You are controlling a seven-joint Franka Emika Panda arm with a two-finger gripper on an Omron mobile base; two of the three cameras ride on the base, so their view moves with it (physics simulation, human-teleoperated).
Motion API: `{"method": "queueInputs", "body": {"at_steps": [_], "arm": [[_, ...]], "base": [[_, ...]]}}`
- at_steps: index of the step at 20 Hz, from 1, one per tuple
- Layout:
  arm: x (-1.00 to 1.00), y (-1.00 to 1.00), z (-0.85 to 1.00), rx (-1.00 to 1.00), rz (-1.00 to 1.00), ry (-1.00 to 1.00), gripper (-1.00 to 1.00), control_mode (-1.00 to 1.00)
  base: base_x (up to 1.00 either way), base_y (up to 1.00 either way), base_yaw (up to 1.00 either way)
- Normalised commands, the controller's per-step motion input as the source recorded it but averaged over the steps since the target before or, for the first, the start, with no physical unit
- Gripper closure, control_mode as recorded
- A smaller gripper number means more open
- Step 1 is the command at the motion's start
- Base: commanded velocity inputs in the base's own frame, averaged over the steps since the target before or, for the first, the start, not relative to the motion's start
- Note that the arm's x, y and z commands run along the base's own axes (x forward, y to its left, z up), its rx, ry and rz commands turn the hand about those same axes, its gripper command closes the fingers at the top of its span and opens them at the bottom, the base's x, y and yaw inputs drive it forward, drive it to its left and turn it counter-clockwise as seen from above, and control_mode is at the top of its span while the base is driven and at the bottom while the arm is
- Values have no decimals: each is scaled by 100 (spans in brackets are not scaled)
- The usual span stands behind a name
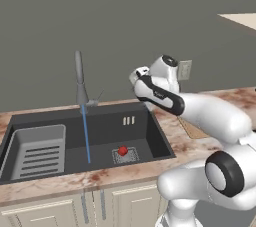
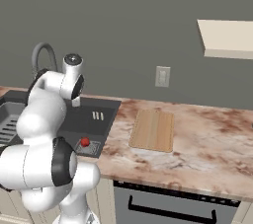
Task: Turn on the sink faucet. Then move the bell pepper from the counter to the sink. Turn off the sink. Move the vegetable from the sink to the pot next to the stove. Finally move the pot to the front left burner.
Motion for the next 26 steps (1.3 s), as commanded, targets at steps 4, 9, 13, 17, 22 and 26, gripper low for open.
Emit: {"method": "queueInputs", "body": {"at_steps": [4,9,13,17,22,26], "arm": [[-4,-16,-24,37,-8,1,-100,-100],[12,-18,-19,40,-13,4,-100,-100],[36,-6,-27,36,-15,10,-100,-100],[38,3,-23,27,-20,13,-100,-100],[26,12,-4,21,-15,13,-100,-100],[22,19,0,14,-7,12,-100,-100]], "base": [[0,0,0],[0,0,0],[0,0,0],[0,0,0],[0,0,0],[0,0,0]]}}
